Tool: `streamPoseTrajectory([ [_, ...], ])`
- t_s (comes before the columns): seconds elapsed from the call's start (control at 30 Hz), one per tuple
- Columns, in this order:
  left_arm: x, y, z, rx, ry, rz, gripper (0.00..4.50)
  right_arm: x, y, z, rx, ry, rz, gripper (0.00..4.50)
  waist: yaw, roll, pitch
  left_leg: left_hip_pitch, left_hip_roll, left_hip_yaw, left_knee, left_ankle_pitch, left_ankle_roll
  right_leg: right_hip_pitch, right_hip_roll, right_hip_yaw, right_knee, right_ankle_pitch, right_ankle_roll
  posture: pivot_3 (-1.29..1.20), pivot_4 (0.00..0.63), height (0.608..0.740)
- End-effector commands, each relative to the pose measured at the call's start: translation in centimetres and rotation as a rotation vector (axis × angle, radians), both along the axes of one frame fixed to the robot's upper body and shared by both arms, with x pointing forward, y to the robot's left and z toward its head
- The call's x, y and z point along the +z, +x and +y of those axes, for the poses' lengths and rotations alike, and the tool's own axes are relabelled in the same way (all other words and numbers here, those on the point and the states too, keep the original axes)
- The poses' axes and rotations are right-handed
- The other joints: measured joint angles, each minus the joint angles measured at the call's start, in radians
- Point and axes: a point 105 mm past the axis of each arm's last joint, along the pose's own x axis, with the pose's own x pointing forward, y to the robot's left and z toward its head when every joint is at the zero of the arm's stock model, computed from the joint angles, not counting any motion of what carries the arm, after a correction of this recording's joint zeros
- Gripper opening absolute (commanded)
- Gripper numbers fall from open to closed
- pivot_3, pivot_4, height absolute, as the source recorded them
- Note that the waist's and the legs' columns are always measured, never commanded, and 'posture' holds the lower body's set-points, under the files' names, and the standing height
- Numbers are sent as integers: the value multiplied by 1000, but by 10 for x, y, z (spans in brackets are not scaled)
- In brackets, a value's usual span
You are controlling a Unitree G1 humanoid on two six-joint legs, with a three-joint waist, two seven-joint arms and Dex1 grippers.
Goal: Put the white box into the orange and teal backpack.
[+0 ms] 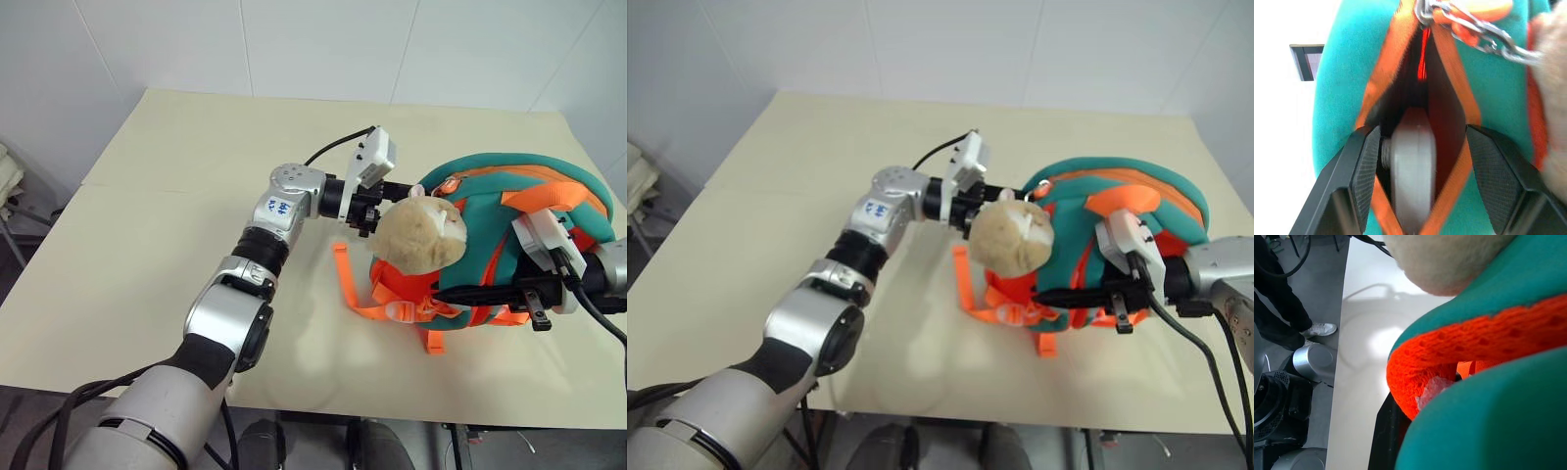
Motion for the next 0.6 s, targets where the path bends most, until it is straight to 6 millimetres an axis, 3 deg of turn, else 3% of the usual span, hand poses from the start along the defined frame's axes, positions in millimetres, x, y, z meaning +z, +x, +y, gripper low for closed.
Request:
streamPoseTrajectory([
  [0.03, 12, -8, 7, -32, -8, -51, 2938, 5, -1, 1, 9, -9, -38, 576, -1, 0, 0, 0, 0, 0, 0, 0, 0, 0, 0, 0, 0, 0, 0, 0, 150, 740],
  [0.33, 13, -11, 49, 20, 47, -16, 2938, 5, -3, 0, 4, -10, -39, 576, -2, 0, 0, 0, 1, 0, 0, 0, 0, 0, 0, 1, 1, 0, 0, 0, 150, 740],
  [0.43, 19, -10, 69, 83, 47, -24, 3439, 5, -3, -1, -1, -9, -37, 576, -2, 0, 0, 0, 0, 0, 0, 0, 0, 0, 0, 1, 1, 0, 0, 0, 150, 740],
  [0.53, 33, -16, 86, 111, 8, -19, 4364, 5, -1, -1, -5, -5, -37, 576, -7, 0, 0, 0, 1, -1, 0, 0, 0, 0, 0, 1, 2, 0, 0, 0, 150, 740],
  [0.6, 44, -27, 91, 94, -25, -11, 4458, 4, 0, 0, -7, -3, -38, 576, -7, 0, 0, 0, 1, -1, 0, 0, 0, 0, 0, 1, 4, 0, 0, 0, 150, 740],
])
